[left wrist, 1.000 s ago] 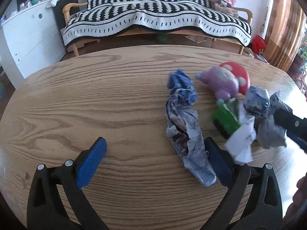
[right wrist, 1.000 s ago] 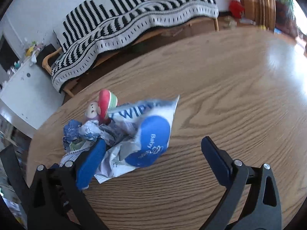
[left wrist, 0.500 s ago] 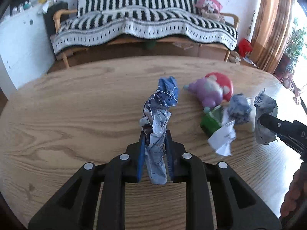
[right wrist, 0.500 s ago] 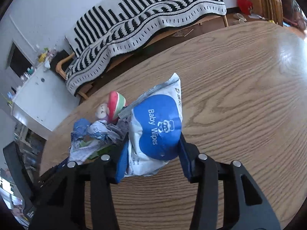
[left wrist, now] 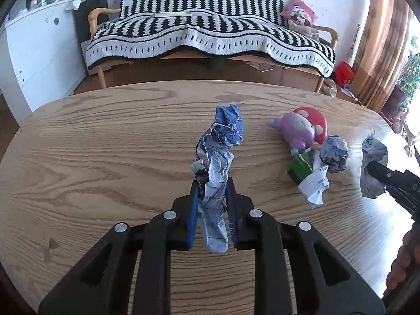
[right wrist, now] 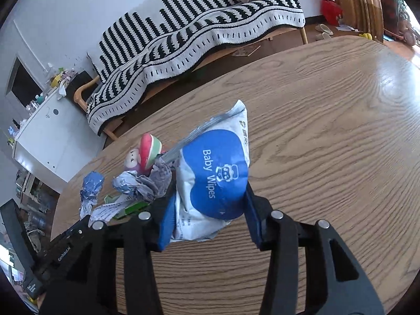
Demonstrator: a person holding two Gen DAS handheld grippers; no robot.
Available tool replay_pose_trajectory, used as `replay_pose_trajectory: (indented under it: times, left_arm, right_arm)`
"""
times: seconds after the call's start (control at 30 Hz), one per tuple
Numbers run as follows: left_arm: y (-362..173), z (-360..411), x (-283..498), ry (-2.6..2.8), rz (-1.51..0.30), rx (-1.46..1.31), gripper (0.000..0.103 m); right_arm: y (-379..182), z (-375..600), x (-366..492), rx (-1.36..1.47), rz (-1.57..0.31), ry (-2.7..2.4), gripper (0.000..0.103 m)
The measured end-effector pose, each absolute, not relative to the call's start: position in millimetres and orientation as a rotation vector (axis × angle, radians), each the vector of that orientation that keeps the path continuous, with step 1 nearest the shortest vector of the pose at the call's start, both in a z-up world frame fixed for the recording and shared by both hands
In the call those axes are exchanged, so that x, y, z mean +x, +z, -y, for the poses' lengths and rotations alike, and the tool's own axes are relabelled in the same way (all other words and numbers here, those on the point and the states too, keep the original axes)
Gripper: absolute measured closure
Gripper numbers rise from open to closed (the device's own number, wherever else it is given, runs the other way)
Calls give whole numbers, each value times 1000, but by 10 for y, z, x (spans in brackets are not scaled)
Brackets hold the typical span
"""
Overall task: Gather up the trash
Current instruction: 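Carry both items over the black bin and open both grippers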
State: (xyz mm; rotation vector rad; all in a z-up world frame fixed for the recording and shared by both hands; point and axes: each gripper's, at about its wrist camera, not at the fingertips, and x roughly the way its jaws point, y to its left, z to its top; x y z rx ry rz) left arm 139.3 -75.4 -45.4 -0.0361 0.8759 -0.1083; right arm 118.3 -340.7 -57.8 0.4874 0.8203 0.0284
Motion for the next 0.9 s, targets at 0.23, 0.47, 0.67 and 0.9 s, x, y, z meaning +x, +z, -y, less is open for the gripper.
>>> replay_pose_trajectory:
  times: [0.23, 0.47, 0.67, 0.9]
  left_arm:
    - [-456, 786, 1400, -110, -885, -25, 84]
    - [-85, 828, 1221, -135, -812, -45, 84]
    - [355, 1311, 693, -293, -750, -67, 84]
    - [419, 2522, -284, -537, -781, 48, 84]
  right_arm:
    - [-590, 3379, 1205, 481, -829, 26, 57]
    - [-338, 3350, 1101, 499, -788, 63, 57]
    - [133, 3587, 567, 540, -647, 76, 57]
    - [327, 4559, -812, 627, -539, -59, 57]
